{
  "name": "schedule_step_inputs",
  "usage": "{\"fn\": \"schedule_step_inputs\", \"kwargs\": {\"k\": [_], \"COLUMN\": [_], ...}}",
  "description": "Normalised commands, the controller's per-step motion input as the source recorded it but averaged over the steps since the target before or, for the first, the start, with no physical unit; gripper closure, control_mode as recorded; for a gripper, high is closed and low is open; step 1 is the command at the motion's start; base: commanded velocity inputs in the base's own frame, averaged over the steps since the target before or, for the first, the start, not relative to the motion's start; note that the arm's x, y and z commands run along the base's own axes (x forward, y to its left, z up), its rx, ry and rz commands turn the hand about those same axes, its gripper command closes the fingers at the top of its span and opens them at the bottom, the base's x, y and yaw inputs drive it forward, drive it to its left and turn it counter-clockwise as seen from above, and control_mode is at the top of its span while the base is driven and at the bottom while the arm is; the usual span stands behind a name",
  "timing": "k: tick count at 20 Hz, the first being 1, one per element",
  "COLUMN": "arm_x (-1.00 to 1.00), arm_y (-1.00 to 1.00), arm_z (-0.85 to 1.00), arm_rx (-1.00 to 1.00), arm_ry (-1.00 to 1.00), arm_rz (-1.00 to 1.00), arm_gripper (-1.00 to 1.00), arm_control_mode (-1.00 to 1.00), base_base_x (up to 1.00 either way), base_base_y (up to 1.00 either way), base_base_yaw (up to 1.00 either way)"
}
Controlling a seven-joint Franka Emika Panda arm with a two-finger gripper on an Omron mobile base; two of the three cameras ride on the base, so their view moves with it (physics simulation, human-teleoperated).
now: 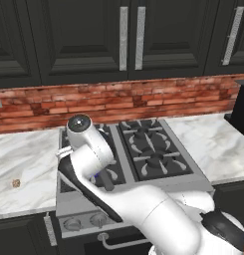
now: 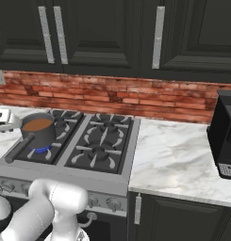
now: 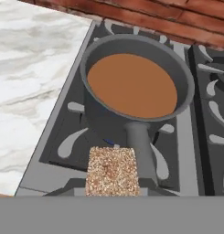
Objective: Pick up the sugar cube(s) and place them in the saucepan with hot chocolate.
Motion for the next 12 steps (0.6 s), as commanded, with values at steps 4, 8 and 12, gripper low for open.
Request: {"fn": "schedule_step_inputs", "kwargs": {"k": [4, 8, 12], "arm_x": [0.53, 0.53, 0.72], "arm_y": [-0.51, -0.08, -0.10], "arm_z": [0.00, 0.00, 0.00], "arm_rx": [0.00, 0.00, 0.00], "arm_ry": [0.04, 0.06, 0.10], "arm_rz": [-0.10, 0.00, 0.00], "arm_gripper": [1.00, 1.00, 1.00], "arm_control_mode": [-1.00, -1.00, -1.00], "base_base_x": [0.00, 0.00, 0.00], "base_base_y": [0.00, 0.00, 0.00], "base_base_yaw": [0.00, 0.00, 0.00]}}
